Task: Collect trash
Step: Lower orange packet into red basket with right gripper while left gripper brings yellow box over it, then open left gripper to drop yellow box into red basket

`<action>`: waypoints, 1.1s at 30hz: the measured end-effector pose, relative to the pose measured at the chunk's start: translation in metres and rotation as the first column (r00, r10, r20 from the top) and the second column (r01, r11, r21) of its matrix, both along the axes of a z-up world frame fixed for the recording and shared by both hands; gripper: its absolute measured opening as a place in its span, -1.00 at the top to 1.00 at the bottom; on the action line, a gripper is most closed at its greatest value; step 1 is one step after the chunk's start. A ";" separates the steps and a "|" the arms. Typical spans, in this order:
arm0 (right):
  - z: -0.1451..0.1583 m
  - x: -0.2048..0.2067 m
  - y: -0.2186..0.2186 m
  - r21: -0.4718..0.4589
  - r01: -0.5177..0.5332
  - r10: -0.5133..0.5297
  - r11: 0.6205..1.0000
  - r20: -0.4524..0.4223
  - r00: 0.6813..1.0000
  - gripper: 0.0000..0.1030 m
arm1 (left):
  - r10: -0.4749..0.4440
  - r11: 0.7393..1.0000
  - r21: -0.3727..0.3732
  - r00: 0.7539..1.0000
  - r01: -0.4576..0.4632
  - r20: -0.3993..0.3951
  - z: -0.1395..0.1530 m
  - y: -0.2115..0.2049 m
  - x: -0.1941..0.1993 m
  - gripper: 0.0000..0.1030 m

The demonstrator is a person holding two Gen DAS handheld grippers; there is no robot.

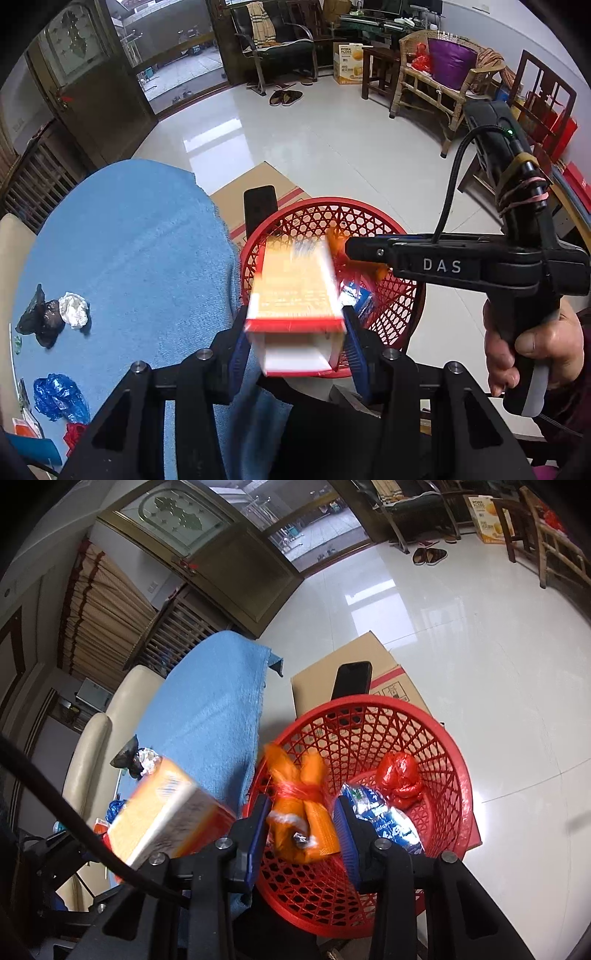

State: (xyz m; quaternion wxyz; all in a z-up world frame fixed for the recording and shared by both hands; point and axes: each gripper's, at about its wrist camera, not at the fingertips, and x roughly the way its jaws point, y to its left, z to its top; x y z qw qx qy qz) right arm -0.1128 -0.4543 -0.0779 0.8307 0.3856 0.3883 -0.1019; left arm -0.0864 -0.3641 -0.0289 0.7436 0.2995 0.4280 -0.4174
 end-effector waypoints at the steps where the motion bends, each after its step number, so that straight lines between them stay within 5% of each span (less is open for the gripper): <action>1: -0.001 0.001 0.001 0.001 0.000 0.000 1.000 -0.004 1.000 0.23 | -0.001 1.000 -0.002 1.000 0.001 -0.001 0.000 0.000 -0.001 0.06; 19: -0.005 0.000 -0.003 0.060 0.015 -0.014 0.998 -0.028 1.000 0.23 | 0.044 0.998 -0.037 0.997 -0.042 0.056 0.013 0.022 0.002 -0.15; 21: -0.005 0.000 -0.003 0.065 0.016 -0.014 0.998 -0.031 0.999 -0.17 | 0.057 0.997 -0.048 0.996 -0.054 0.068 0.017 0.028 0.002 -0.17; 22: -0.004 0.000 -0.003 0.068 0.019 -0.017 0.998 -0.029 0.999 -0.20 | 0.066 0.997 -0.054 0.995 -0.062 0.075 0.019 0.031 0.003 -0.17; 33: 0.000 0.005 0.007 0.066 -0.004 0.005 0.998 -0.027 1.000 -0.20 | 0.187 0.977 -0.125 0.978 -0.174 0.094 0.037 0.077 0.018 -0.18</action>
